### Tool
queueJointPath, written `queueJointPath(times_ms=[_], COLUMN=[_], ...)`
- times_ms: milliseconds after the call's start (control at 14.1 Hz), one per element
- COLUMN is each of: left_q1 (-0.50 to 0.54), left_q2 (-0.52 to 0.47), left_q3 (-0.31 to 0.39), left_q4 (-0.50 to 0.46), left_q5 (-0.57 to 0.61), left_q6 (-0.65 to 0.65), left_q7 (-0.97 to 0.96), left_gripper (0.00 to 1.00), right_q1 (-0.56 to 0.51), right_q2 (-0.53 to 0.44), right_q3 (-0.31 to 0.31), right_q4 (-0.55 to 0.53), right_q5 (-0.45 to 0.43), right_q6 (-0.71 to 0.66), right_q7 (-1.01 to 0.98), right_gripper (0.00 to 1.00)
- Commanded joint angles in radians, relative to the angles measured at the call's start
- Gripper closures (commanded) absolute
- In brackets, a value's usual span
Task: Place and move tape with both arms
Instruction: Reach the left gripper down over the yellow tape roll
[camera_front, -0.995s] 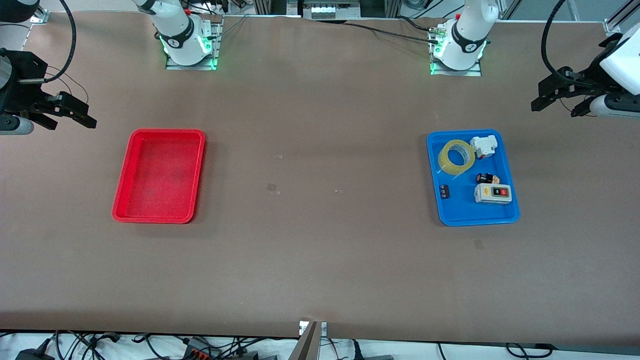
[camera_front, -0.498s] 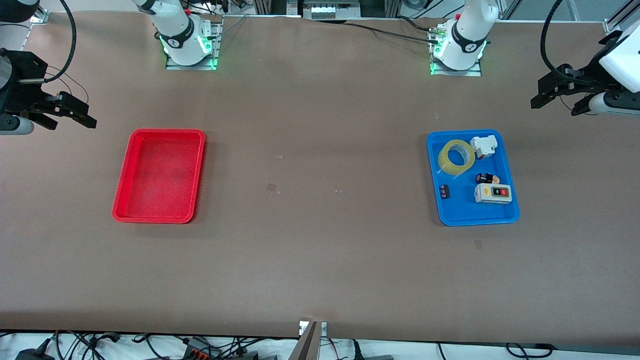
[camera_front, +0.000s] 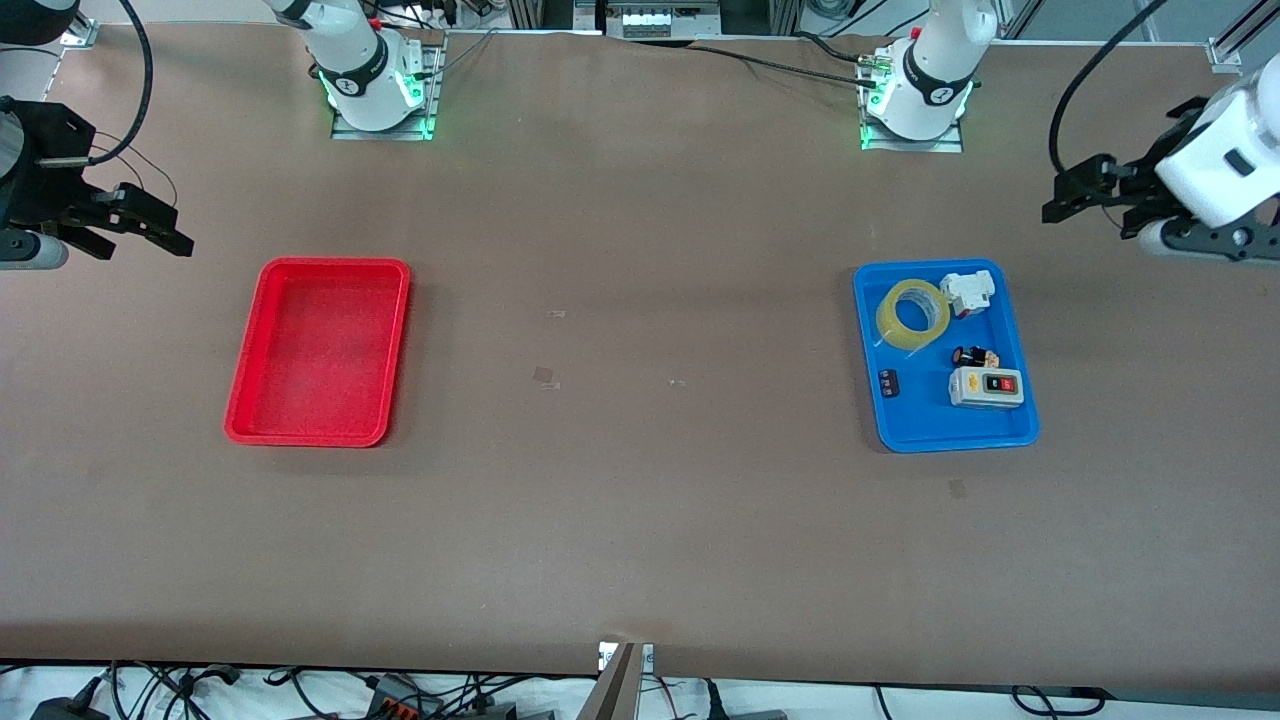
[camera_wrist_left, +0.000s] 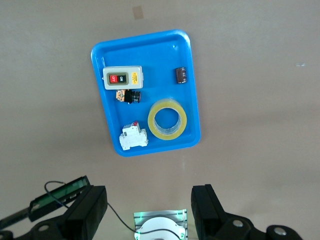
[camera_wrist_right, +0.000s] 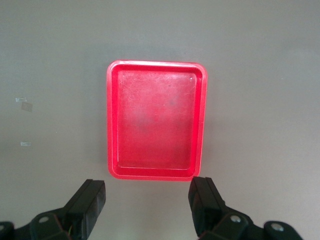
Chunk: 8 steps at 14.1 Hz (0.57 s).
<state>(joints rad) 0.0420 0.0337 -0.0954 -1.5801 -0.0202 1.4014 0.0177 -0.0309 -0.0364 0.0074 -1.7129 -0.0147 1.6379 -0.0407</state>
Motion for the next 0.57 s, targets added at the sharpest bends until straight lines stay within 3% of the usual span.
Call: queueJointPath(times_ms=[0,213,498], left_q1=[0.013,0.015,0.015], left_q2=[-0.046,-0.058,-0.054], left_q3=[-0.012,-0.012,-0.012], left_q4=[-0.160,-0.306,-0.547], left_q5=[0.014,0.014,0.014], left_q6=[0.111,0.220,0.498], left_q7=[0.011,0.015,0.015], left_gripper=[0.00,0.00,0.00], right_q1=[0.000,0.002,0.002], right_q2=[-0.007,-0.005,-0.005], right_q3=[0.000,0.000,0.000], right_q4=[0.009,0.009,0.009], right_q5=[0.004,0.004,0.002], right_q6=[-0.015,-0.015,-0.013], right_q7=[-0.010,-0.007,-0.008], right_gripper=[0.00,0.00,0.00])
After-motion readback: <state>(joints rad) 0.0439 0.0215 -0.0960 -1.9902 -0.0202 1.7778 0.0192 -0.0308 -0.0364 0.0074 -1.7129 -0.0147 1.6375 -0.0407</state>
